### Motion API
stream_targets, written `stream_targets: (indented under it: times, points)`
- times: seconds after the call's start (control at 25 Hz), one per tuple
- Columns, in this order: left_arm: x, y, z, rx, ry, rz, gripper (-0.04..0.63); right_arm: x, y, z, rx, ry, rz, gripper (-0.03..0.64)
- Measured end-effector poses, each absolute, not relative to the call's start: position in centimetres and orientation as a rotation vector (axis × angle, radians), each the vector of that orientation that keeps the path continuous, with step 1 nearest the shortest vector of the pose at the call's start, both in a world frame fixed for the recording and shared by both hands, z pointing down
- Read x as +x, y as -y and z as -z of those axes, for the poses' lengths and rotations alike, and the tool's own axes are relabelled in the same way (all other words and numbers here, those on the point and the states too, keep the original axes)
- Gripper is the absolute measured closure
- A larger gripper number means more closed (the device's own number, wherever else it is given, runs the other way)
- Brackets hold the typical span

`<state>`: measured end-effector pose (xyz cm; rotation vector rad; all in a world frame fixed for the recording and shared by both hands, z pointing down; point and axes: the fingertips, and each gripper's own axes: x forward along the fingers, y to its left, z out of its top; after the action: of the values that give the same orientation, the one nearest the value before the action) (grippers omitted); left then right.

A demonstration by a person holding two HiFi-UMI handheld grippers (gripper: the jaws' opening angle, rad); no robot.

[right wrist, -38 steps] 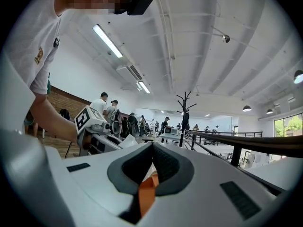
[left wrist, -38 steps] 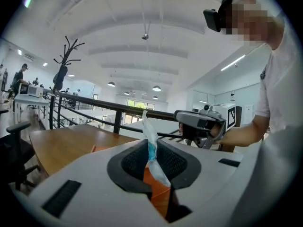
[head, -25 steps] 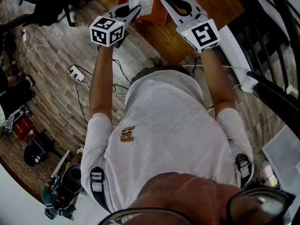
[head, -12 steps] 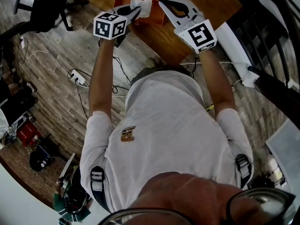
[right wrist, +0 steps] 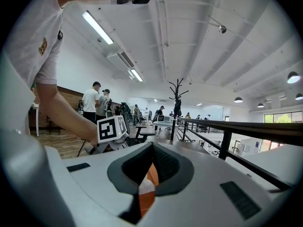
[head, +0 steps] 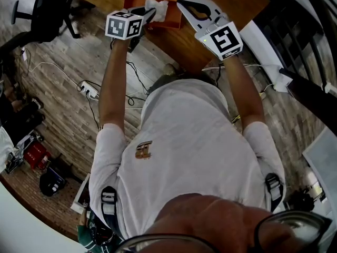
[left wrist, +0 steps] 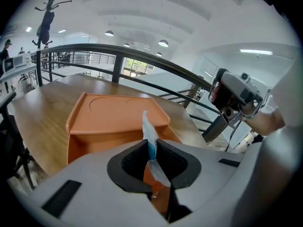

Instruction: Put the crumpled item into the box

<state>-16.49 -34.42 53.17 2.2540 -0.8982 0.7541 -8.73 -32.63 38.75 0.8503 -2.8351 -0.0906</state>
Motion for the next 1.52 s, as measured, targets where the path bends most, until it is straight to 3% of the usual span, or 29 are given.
stream_targets:
  times: [0.68, 1.16, 1.52]
  points:
    - [-16.0, 35.5, -55.8, 2.17, 0.925, -0.946, 0.526, -6.5, 33.6, -39.4, 0.892, 2.817, 0.049, 0.584]
    - [-17.3, 35.8, -56.9, 2.155, 1.043, -1.122, 0.398, -5.8, 34.0, -40.2, 0.886, 2.818, 0.045, 0.584]
    - [-19.1, 36.2, -55.6, 2.181, 1.203, -1.048, 0.365, -6.2, 33.7, -40.5, 0.879, 2.82, 0.034, 0.584]
